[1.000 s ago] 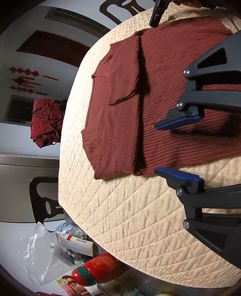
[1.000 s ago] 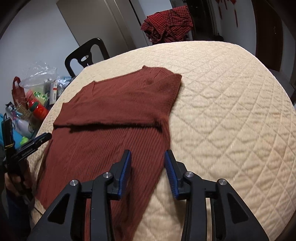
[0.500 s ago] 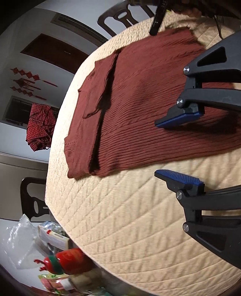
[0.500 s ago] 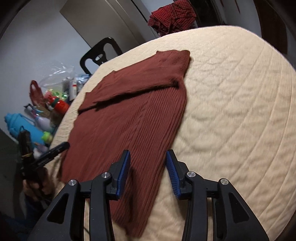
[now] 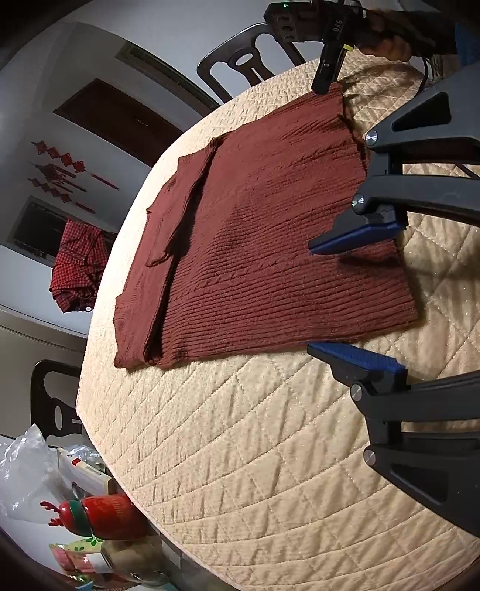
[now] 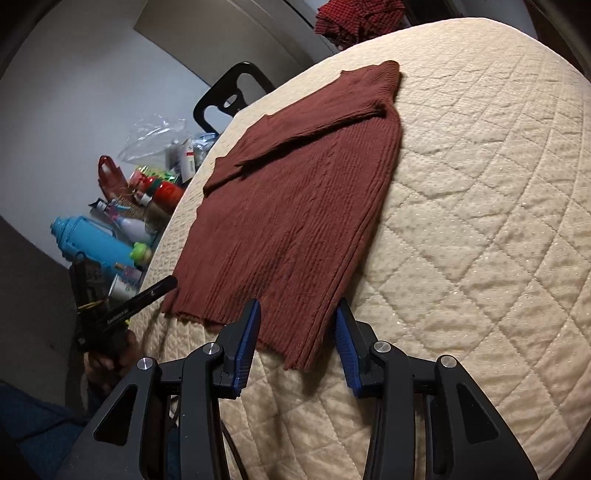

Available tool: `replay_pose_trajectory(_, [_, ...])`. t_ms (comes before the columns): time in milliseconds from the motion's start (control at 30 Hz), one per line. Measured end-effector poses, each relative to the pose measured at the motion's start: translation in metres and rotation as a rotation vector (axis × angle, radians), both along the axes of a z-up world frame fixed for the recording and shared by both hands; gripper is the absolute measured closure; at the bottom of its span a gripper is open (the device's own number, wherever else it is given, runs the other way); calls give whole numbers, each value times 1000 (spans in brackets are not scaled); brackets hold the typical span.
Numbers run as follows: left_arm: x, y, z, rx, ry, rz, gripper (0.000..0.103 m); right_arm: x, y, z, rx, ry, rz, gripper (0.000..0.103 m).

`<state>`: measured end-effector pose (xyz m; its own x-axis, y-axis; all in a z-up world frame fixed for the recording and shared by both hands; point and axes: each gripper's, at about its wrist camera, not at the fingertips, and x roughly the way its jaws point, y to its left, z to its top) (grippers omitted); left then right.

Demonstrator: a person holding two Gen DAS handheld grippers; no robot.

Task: Fold small clothes
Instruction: 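Grasp the sweater hem with the left tool while the right tool grasps the hem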

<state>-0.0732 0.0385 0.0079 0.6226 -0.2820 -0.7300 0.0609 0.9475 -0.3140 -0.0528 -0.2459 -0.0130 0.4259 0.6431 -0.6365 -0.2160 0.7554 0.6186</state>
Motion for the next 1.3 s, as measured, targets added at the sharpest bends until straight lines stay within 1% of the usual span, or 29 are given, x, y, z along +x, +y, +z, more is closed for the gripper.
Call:
replay_pose_trajectory(100, [4,2,-1,-20,-5,8,53,5,-1,-2,38,6,-12,62])
replay_pose_trajectory(167, [7,3,-1,-25,0,18,64,8,-2,-4,58,10,-24,63])
replay_pose_trajectory(233, [8,3,-1,-32,7,21,71,8,0,-3,46,3,-25,65])
replay_pose_trajectory(267, [7,3,-2,-39,9,20,74,7,1,-3,38,-2,-21,67])
replay_pose_trajectory(300, [7,2,-2,-42,13,20,74,6,2,-3,36,-2,-17,72])
replay_pose_trajectory(500, [2,-3,-2,-14,17,18,80,6,4,-7,28,5,-8,82])
replay_pose_trajectory(533, [2,-3,-2,-7,17,20,82,7,4,-8,23,5,-7,84])
replay_pose_trajectory(600, [2,-3,-2,-10,21,22,86,8,5,-8,5,4,-7,92])
replay_pose_trajectory(633, [3,-3,-2,-16,23,19,89,8,6,-7,-1,2,-6,94])
replay_pose_trajectory(667, [3,-3,-2,-20,24,19,90,8,5,-7,-1,0,-7,95])
replay_pose_trajectory(833, [3,-5,2,-16,10,9,93,5,5,2,9,-32,-13,96])
replay_pose_trajectory(967, [3,-4,12,-15,-24,-6,94,3,2,11,24,-70,-22,96])
replay_pose_trajectory(1133, [-1,2,35,-35,-105,-9,94,-2,-1,31,58,-143,-24,97])
replay_pose_trajectory(1300, [-13,14,60,-83,-189,-7,95,-14,-2,52,78,-202,-12,97])
